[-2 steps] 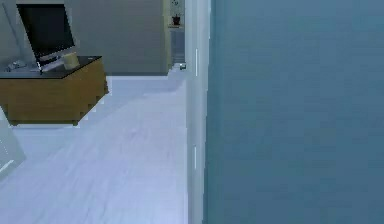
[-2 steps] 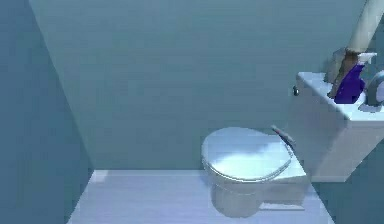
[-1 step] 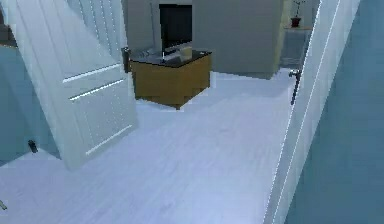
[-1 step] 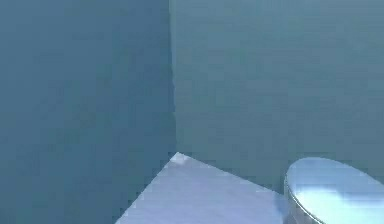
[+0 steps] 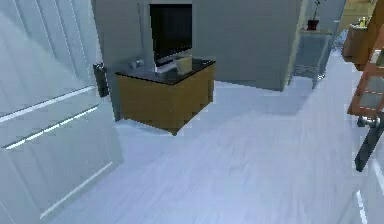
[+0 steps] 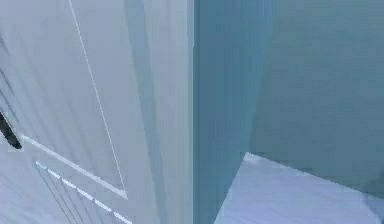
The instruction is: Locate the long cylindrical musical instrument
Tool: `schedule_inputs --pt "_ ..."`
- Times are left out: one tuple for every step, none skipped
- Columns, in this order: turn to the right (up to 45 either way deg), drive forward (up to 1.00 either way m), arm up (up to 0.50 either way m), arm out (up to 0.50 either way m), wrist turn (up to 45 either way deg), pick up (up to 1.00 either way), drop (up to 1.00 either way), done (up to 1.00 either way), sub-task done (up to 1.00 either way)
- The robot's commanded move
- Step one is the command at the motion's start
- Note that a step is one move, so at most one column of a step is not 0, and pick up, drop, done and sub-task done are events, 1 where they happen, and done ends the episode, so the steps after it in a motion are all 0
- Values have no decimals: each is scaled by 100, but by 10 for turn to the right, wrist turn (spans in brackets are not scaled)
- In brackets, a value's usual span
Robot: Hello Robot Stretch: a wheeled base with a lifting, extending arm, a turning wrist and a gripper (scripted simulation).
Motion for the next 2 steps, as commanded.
schedule_inputs --pt "-420 0 0 0 0 0 0 0 0" --pt "0 5 0 0 0 0 0 0 0"
